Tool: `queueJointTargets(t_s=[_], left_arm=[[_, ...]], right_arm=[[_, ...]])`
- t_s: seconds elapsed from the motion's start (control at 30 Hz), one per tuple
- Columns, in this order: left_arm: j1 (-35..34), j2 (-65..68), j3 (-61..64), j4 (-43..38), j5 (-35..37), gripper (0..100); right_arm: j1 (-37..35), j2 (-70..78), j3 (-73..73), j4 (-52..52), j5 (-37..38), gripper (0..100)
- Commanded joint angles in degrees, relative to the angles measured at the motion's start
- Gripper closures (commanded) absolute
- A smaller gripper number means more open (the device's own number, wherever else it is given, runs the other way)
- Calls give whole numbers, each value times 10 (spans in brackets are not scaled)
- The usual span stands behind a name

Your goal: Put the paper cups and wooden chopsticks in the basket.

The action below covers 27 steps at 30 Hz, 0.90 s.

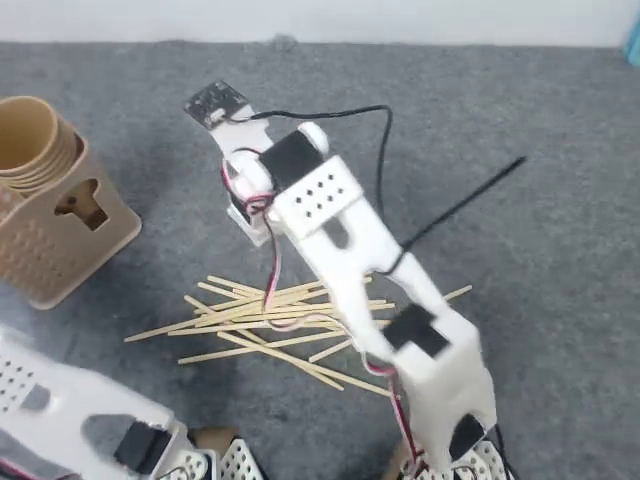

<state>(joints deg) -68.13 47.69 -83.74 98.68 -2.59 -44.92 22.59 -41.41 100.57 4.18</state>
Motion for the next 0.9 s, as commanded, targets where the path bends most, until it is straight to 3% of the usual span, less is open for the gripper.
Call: queueJointTargets(t_s=[0.0, 0.23, 0.5, 0.63, 0.87], left_arm=[[50, -66, 54, 20, 22, 804], [112, -167, 212, 18, 33, 804], [91, -263, 218, 18, 66, 804], [84, -300, 254, 20, 87, 804], [124, -367, 462, 19, 83, 804]], right_arm=[[11, -92, 96, 8, 26, 913], [55, -97, 322, -161, 28, 913], [60, -97, 506, -414, 29, 913], [87, -97, 535, -471, 29, 913], [105, -96, 548, -497, 29, 913]])
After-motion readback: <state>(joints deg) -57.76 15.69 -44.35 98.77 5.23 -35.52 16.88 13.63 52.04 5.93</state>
